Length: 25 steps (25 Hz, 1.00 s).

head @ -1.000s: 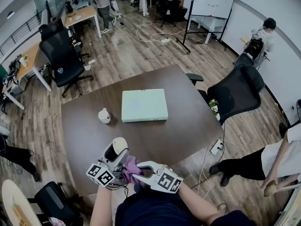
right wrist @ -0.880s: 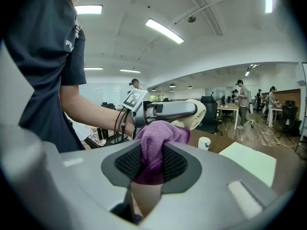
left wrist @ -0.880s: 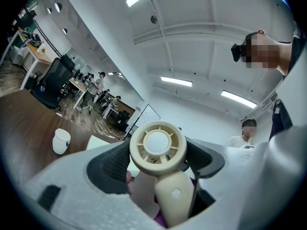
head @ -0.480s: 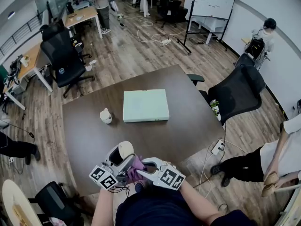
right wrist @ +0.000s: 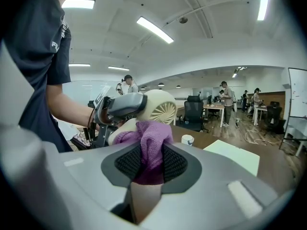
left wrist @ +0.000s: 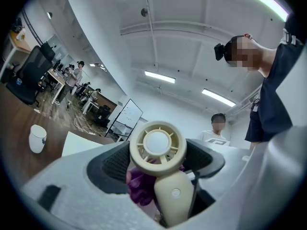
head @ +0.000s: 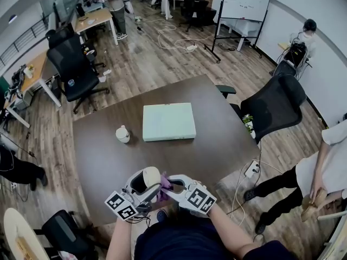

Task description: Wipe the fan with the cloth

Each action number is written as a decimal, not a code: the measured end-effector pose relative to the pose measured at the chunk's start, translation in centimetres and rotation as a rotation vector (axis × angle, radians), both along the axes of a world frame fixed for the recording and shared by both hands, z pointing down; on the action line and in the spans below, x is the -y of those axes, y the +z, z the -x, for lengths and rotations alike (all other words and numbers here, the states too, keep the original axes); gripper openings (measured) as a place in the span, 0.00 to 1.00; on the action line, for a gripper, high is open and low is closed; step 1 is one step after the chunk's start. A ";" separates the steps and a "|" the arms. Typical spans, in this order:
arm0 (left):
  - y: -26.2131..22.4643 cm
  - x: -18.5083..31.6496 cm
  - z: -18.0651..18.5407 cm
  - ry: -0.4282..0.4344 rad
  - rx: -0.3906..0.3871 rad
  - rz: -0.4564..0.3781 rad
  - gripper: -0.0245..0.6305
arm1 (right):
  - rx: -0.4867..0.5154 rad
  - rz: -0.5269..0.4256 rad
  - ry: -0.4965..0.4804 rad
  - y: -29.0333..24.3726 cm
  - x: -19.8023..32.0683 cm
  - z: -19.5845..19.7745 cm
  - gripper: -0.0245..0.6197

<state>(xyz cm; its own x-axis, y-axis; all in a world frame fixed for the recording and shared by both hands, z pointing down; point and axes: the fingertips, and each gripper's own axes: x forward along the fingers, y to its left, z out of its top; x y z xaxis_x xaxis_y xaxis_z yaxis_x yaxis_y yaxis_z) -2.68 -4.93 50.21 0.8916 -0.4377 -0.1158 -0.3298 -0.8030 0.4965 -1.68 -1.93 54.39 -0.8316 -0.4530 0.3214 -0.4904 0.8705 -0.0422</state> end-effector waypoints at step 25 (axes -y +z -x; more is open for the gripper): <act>2.0 -3.4 -2.2 0.175 0.079 -0.023 0.60 | 0.017 -0.079 0.113 -3.3 3.3 -4.0 0.20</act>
<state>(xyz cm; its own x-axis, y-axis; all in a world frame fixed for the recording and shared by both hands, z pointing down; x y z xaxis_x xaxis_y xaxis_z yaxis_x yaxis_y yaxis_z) -0.50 -1.51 52.20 0.9606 -0.2733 -0.0505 -0.2213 -0.8622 0.4557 2.29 -5.24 51.07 -0.7786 -0.5677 0.2673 -0.5856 0.8105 0.0156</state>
